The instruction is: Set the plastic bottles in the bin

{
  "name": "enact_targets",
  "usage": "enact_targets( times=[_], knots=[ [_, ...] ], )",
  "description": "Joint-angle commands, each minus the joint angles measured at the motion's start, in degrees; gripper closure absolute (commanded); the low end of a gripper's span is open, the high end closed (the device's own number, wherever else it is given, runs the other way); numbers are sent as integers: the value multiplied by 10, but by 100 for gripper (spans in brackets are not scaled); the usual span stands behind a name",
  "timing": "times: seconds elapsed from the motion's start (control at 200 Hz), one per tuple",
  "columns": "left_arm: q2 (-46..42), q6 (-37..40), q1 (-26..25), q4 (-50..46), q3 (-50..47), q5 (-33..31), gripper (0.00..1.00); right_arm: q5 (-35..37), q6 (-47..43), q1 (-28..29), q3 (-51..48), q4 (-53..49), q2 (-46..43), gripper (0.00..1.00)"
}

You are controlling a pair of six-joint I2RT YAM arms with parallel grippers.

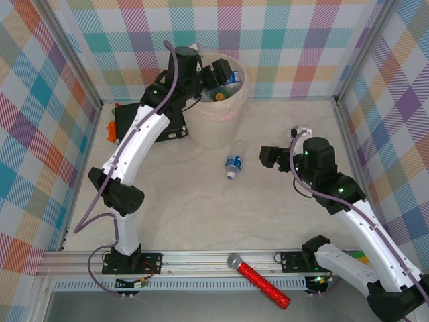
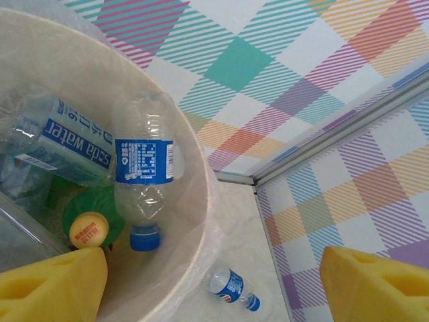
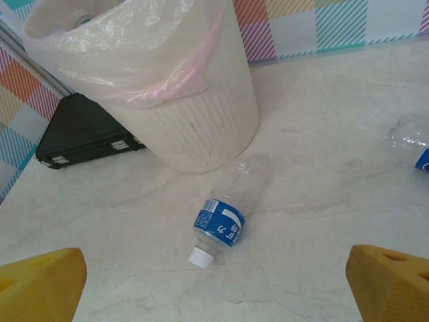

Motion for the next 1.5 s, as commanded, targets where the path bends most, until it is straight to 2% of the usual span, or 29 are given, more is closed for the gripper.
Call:
enact_targets(
  times=[0.0, 0.05, 0.14, 0.425, 0.76, 0.915, 1.08, 1.315, 1.495],
  knots=[
    [-36, 22, -8, -2, -26, -2, 10, -17, 22, 1, -14, 4, 7, 1],
    [-53, 26, -12, -3, -45, -7, 4, -18, 33, 1, -16, 4, 18, 1],
    [-96, 34, -20, -1, -93, -18, 0, -19, 52, 1, -20, 9, 40, 1],
    [-280, 29, -52, 5, -310, -87, 0, -87, 99, 1, -62, 74, 95, 0],
    [-444, -42, -101, -81, -502, -190, 0, -131, 182, 2, -101, 133, 184, 14],
    [-460, -56, -129, -123, -520, -220, 0, -156, 215, 11, -102, 166, 238, 18],
    [-441, -34, -140, -152, -506, -232, 0, -156, 263, 19, -101, 194, 298, 22],
    [-423, -1, -139, -163, -485, -230, 0, -113, 302, 62, -80, 208, 364, 24],
    [-390, 39, -138, -165, -453, -227, 1, -92, 336, 80, -77, 241, 411, 34]
  ],
)
